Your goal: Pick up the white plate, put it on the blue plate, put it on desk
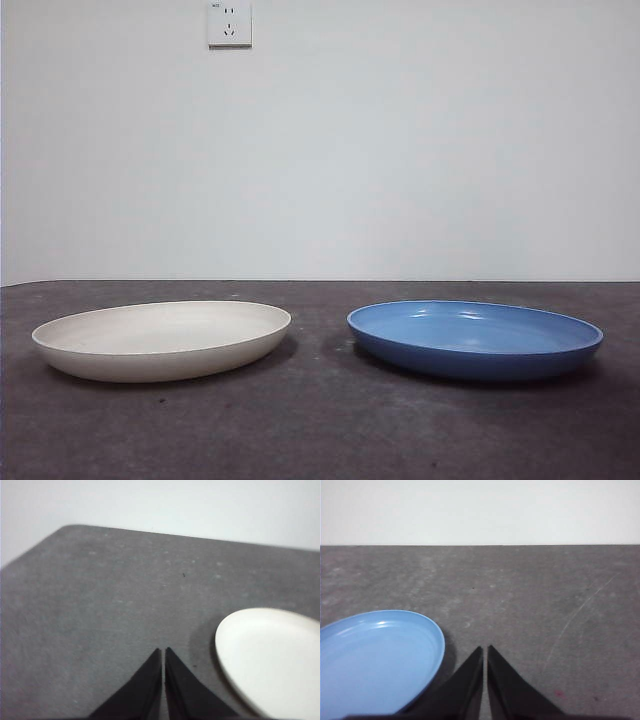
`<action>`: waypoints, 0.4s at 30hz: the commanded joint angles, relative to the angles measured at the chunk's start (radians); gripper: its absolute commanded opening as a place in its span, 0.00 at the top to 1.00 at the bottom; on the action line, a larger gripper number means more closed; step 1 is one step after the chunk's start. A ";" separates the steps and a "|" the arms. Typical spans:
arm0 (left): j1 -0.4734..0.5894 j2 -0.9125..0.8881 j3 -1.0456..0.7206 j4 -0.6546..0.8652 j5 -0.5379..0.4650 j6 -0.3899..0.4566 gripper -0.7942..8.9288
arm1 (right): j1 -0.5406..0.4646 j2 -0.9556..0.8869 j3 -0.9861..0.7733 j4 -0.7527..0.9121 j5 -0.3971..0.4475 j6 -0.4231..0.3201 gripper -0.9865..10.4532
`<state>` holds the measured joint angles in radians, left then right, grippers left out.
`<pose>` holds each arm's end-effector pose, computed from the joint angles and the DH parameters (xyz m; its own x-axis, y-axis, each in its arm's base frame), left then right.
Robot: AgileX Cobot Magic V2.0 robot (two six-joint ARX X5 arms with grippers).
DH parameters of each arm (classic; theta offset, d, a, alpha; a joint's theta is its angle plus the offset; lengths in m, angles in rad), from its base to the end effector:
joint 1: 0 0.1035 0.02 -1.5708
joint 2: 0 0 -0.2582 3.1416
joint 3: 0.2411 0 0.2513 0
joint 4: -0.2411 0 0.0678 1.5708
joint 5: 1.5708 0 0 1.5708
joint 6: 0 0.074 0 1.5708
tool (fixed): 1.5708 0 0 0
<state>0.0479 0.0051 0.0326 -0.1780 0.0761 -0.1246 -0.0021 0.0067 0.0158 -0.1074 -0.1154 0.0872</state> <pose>0.1442 0.0013 0.1503 0.9883 -0.0287 -0.1495 0.0085 0.9909 -0.1342 0.1459 0.0082 0.1536 0.9888 0.1131 -0.0975 -0.1035 0.9898 0.0979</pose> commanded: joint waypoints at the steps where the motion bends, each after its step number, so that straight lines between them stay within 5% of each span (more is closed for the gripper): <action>1: 0.001 -0.002 -0.021 -0.008 -0.002 -0.183 0.91 | 0.000 -0.003 -0.004 0.010 -0.003 0.092 0.91; 12: 0.001 -0.002 0.001 -0.025 -0.002 -0.349 0.91 | 0.000 -0.003 0.003 0.010 -0.015 0.208 0.91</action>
<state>0.0479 0.0051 0.0341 -0.1833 0.0761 -0.4355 -0.0021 0.0067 0.0162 -0.1074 -0.1307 0.2646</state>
